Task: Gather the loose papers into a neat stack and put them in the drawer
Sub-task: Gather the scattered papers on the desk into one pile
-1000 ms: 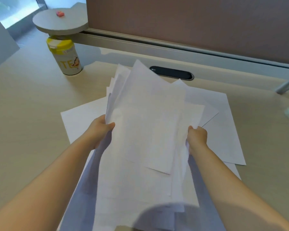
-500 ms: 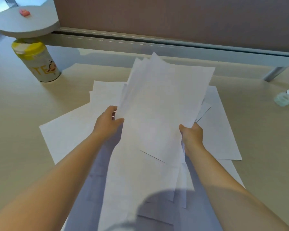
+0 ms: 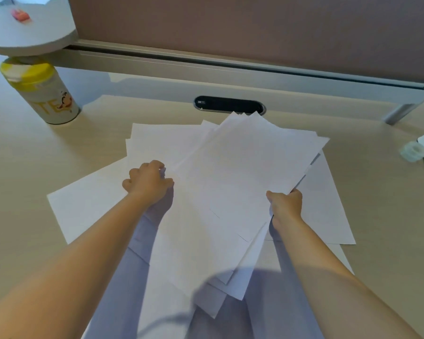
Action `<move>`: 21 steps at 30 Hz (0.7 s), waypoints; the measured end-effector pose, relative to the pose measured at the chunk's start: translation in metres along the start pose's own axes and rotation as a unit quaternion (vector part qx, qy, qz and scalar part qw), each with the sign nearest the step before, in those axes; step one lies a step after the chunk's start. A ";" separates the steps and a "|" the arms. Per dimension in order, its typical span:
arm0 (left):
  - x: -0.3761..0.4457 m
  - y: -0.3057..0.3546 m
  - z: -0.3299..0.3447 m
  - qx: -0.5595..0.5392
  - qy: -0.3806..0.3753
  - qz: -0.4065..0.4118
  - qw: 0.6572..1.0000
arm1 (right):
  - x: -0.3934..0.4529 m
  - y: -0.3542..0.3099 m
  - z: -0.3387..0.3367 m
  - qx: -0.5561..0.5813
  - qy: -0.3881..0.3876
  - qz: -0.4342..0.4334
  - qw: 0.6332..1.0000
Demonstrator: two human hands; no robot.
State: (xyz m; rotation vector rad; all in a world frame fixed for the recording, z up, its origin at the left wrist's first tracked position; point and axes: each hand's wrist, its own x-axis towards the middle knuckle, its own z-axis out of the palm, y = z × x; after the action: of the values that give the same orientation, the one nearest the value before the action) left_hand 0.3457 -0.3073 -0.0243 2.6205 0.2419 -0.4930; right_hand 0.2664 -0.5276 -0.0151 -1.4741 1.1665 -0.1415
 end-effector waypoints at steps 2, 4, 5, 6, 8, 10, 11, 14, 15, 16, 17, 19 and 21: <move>-0.005 -0.011 -0.005 -0.011 0.021 -0.052 0.998 | -0.002 -0.001 0.001 -0.031 -0.006 0.007 0.999; -0.013 -0.026 -0.009 -0.028 0.030 -0.099 0.994 | -0.005 -0.003 0.001 -0.053 -0.006 0.000 0.999; -0.016 -0.034 -0.011 -0.031 0.032 -0.117 0.992 | -0.007 -0.005 0.001 -0.059 -0.010 -0.010 0.998; -0.019 -0.042 -0.013 -0.033 0.031 -0.130 0.991 | -0.009 -0.006 0.000 -0.059 -0.016 -0.018 0.998; -0.023 -0.056 -0.015 -0.045 0.030 -0.138 0.989 | -0.015 -0.008 -0.001 -0.057 -0.030 -0.030 0.997; -0.027 -0.068 -0.015 -0.056 0.024 -0.140 0.988 | -0.021 -0.008 -0.002 -0.063 -0.039 -0.048 0.996; -0.029 -0.073 -0.015 -0.052 0.014 -0.141 0.989 | -0.023 -0.007 -0.003 -0.069 -0.040 -0.056 0.995; -0.038 -0.080 -0.016 -0.030 -0.035 -0.143 0.989 | -0.024 -0.004 -0.003 -0.076 -0.041 -0.060 0.994; -0.041 -0.081 -0.016 -0.015 -0.049 -0.143 0.988 | -0.025 -0.003 -0.003 -0.071 -0.042 -0.058 0.995; -0.043 -0.082 -0.016 0.005 -0.062 -0.142 0.988 | -0.026 -0.002 -0.003 -0.065 -0.043 -0.057 0.995; -0.044 -0.082 -0.016 0.027 -0.077 -0.141 0.987 | -0.026 -0.001 -0.003 -0.060 -0.045 -0.057 0.996; -0.047 -0.083 -0.016 0.054 -0.102 -0.144 0.983 | -0.027 0.000 -0.003 -0.052 -0.050 -0.059 0.996; -0.050 -0.084 -0.018 0.064 -0.106 -0.144 0.982 | -0.027 0.000 -0.003 -0.052 -0.049 -0.060 0.996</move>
State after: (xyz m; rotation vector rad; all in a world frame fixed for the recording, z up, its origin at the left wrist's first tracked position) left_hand 0.2836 -0.2291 -0.0244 2.6408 0.5397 -0.9066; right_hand 0.2515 -0.5108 -0.0005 -1.6254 1.0184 -0.0911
